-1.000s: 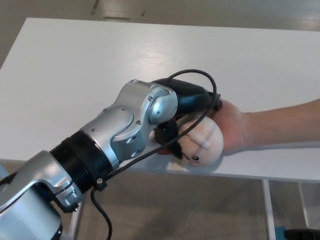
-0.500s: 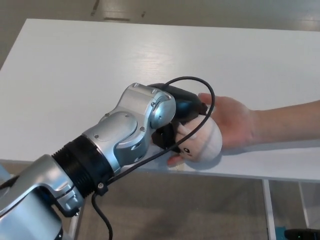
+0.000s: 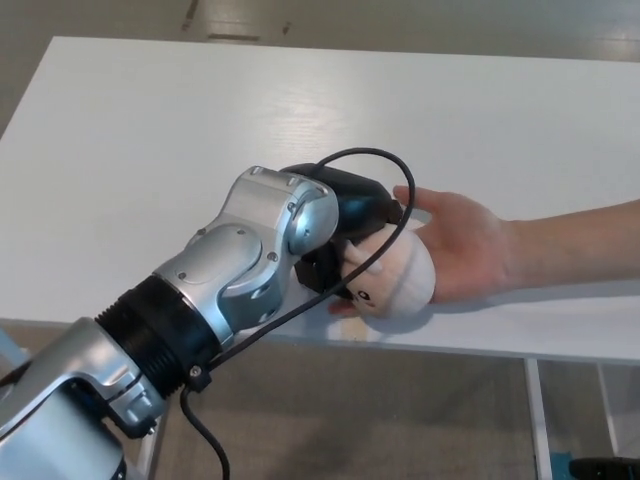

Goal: Use the left hand to take the pink dumpling toy on a person's hand and put it on the desk.

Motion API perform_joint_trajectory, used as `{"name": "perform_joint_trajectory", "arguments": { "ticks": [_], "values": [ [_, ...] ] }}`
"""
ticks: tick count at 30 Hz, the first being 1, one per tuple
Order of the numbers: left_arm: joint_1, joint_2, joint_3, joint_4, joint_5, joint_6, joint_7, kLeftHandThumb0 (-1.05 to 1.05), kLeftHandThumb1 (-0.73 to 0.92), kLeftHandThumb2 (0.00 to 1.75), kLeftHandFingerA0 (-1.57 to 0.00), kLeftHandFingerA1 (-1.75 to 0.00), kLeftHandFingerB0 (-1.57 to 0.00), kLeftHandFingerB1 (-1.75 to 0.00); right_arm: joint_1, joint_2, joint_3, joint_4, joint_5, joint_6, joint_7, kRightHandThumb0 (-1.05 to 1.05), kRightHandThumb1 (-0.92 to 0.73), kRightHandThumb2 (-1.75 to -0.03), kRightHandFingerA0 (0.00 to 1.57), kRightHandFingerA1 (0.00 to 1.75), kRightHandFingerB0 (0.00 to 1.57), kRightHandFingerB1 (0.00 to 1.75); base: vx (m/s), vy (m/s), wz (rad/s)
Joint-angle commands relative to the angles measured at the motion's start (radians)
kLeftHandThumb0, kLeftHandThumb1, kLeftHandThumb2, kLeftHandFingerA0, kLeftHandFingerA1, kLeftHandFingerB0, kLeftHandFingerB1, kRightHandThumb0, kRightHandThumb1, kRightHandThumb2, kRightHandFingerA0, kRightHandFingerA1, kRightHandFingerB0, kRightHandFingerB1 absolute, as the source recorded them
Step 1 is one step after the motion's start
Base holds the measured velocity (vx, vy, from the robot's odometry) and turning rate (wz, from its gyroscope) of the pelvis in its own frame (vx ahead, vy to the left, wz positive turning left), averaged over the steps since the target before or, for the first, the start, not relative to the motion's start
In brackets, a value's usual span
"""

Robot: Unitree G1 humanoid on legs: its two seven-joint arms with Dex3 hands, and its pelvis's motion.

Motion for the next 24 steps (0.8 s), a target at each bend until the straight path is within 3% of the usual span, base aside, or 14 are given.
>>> {"name": "perform_joint_trajectory", "arguments": {
  "ticks": [1, 18, 24],
  "values": [
    [0.005, 0.002, 0.025, 0.014, 0.017, -0.028, -0.017, -0.29, 0.83, 0.65, -0.59, -0.43, -0.46, -0.37, 0.004, -0.013, 0.001, 0.002, -0.004, 0.010, 0.008, -0.23, -0.67, -0.60, 0.65, 0.45, 0.58, 0.43, 0.00, 0.000, 0.00],
    [0.004, 0.000, 0.048, 0.013, 0.033, -0.039, -0.027, -0.28, 0.83, 0.65, -0.65, -0.45, -0.48, -0.38, 0.008, -0.010, -0.001, 0.002, -0.003, 0.005, 0.007, -0.24, -0.67, -0.60, 0.65, 0.45, 0.57, 0.43, 0.00, 0.000, 0.00],
    [0.001, 0.000, 0.050, 0.014, 0.038, -0.046, -0.031, -0.29, 0.83, 0.65, -0.59, -0.42, -0.45, -0.37, 0.006, -0.010, -0.002, 0.002, -0.002, 0.008, 0.004, -0.24, -0.67, -0.60, 0.66, 0.45, 0.56, 0.43, 0.00, 0.000, 0.00]
  ]
}}
